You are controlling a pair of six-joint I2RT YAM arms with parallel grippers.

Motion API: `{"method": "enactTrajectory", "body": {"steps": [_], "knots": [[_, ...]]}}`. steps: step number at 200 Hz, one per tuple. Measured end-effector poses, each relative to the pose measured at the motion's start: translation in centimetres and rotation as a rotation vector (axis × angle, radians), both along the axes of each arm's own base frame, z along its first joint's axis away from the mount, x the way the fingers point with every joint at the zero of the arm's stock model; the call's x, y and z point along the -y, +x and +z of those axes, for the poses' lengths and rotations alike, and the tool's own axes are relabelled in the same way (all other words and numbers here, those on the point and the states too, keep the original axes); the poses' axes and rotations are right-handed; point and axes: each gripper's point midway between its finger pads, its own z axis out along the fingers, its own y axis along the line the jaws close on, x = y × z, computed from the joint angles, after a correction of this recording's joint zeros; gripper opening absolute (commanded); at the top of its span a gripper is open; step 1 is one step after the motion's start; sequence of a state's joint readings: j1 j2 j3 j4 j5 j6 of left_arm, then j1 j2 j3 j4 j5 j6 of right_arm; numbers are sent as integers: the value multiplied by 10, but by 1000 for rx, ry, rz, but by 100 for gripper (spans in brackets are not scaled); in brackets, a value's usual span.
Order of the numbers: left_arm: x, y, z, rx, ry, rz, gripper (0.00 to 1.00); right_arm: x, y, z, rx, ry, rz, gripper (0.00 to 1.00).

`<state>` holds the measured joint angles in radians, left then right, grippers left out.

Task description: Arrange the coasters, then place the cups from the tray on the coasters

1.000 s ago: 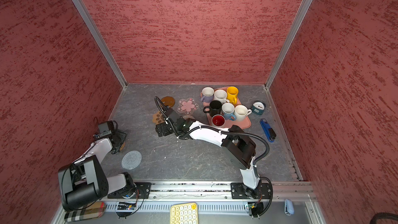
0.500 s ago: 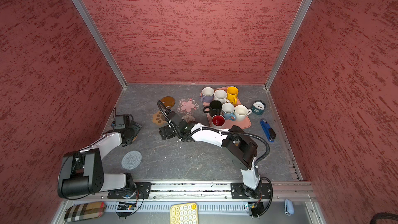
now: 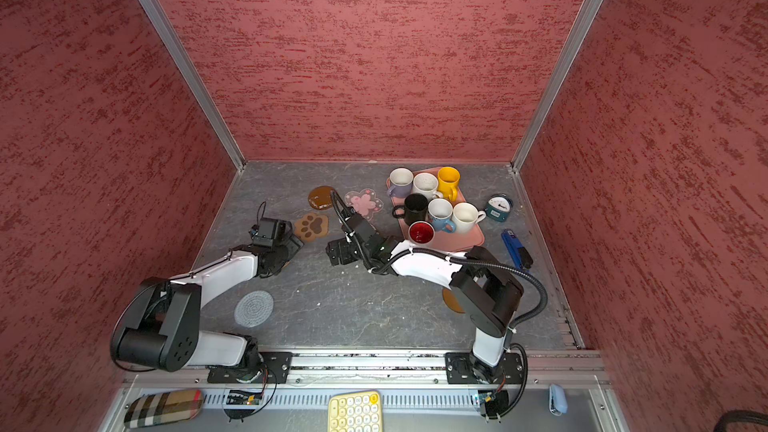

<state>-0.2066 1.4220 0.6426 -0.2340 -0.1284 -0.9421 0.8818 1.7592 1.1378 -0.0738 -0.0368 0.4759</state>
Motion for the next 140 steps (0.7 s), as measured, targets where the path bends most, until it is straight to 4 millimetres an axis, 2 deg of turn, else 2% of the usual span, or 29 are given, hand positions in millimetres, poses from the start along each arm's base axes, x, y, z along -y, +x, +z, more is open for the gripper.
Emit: {"method": "enactTrajectory", "body": {"steps": [47,106,140], "knots": [[39,7,0,-8,15,-78,85,27,5,-4,-11,11,-58,94],[86,18,0,-17,28,-161,85,46,3,4,3,38,-87,94],[108,17,0,-24,24,-202,85,53,4,4,7,42,-100,94]]}}
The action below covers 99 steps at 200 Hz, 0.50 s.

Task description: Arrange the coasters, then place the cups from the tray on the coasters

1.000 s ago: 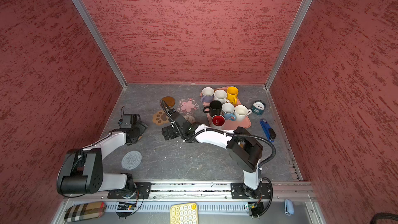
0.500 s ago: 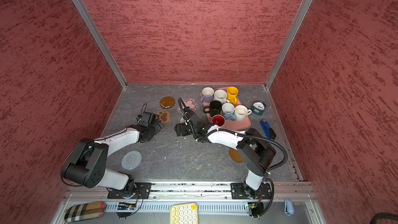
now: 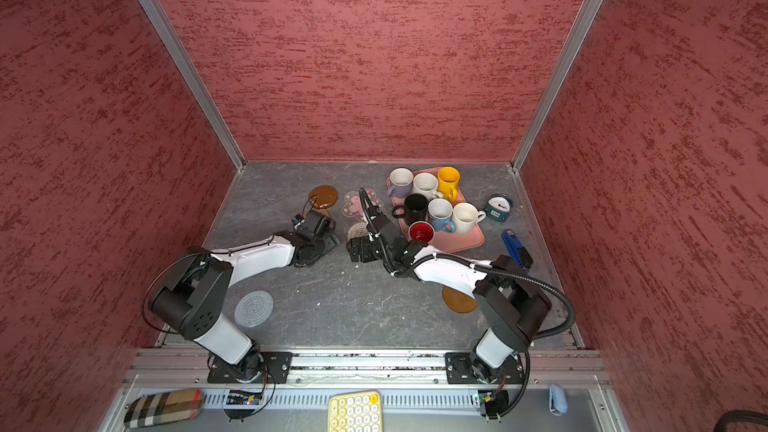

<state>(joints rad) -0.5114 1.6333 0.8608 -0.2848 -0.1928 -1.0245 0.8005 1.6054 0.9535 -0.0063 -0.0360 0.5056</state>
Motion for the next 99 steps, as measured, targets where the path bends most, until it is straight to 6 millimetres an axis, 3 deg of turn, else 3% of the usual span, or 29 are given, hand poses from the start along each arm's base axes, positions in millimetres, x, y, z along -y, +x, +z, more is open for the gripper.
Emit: {"method": "enactTrajectory", "body": {"steps": [42,99], "knots": [[15,-8,0,-5,-1,-29,85,3,1,3,5,5,-6,94],[9,-20,2,-40,26,-36,89,4,1,12,22,16,-10,94]]}}
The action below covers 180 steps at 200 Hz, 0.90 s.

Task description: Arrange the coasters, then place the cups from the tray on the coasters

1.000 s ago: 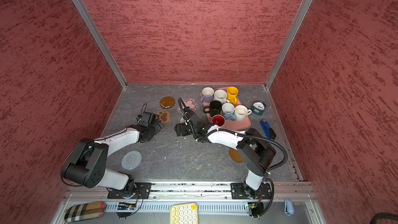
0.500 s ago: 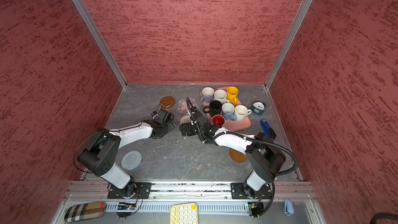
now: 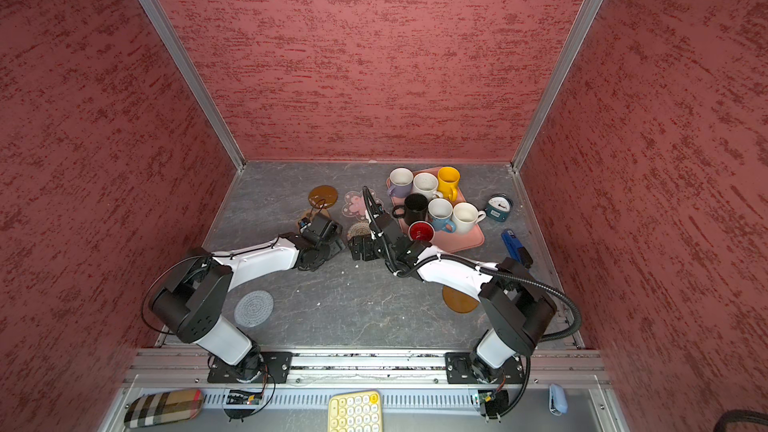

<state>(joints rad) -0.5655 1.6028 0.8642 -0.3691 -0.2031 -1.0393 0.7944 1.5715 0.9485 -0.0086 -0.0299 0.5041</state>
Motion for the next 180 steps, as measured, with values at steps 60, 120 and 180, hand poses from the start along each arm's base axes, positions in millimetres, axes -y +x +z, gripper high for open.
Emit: {"method": "enactTrajectory", "body": {"steps": [60,120,180], "knots": [[-7,3,76,108,22,-34,92,17,-1,29,59,-36,-35,94],[-13,-11,128,210,34,-139,100,55,-19,71,96,-24,-118,94],[8,-39,114,203,33,-354,100,134,-51,30,-16,-86,-281,95]]}}
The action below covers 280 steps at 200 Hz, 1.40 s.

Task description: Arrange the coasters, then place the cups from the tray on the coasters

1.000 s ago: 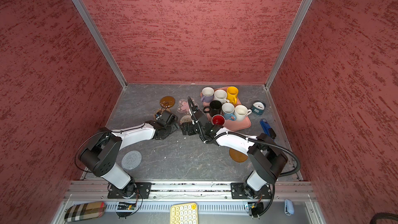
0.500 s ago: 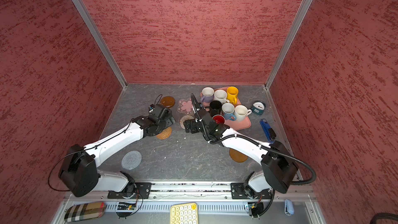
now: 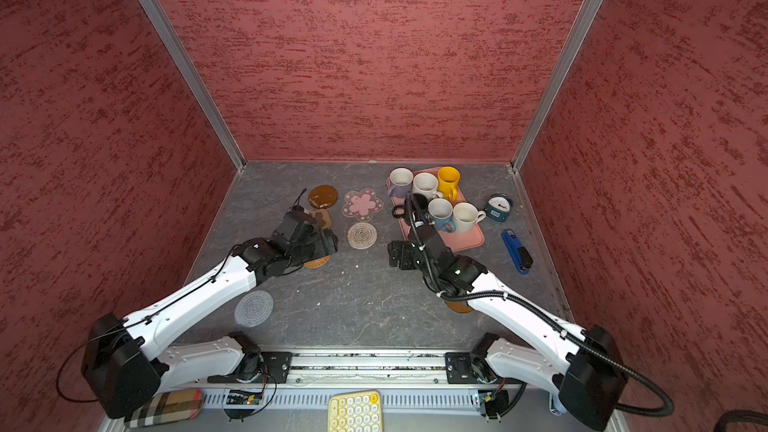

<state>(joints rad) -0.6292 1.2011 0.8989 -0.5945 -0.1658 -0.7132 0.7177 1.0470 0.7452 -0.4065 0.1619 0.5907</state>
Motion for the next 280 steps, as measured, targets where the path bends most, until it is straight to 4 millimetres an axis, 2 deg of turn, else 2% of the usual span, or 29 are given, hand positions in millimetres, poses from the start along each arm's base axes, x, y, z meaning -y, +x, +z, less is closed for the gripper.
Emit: {"method": "enactTrajectory", "body": {"steps": [33,62,112,163,224,249,280], "knots": [[32,2,-10,-16,55,-113,100,53,-14,-35,-80,-23,-152,95],[64,6,-13,4,76,-207,100,89,-26,-53,-113,-16,-275,95],[101,19,-20,36,59,-294,100,128,-34,-69,-126,8,-463,95],[124,34,-27,56,47,-345,100,171,-46,-84,-123,45,-699,94],[136,40,-38,46,16,-374,99,204,-60,-99,-180,53,-925,93],[136,45,-35,56,-9,-373,100,207,-62,-106,-210,56,-958,93],[129,52,-37,51,-24,-358,100,202,-69,-127,-290,57,-952,93]]}}
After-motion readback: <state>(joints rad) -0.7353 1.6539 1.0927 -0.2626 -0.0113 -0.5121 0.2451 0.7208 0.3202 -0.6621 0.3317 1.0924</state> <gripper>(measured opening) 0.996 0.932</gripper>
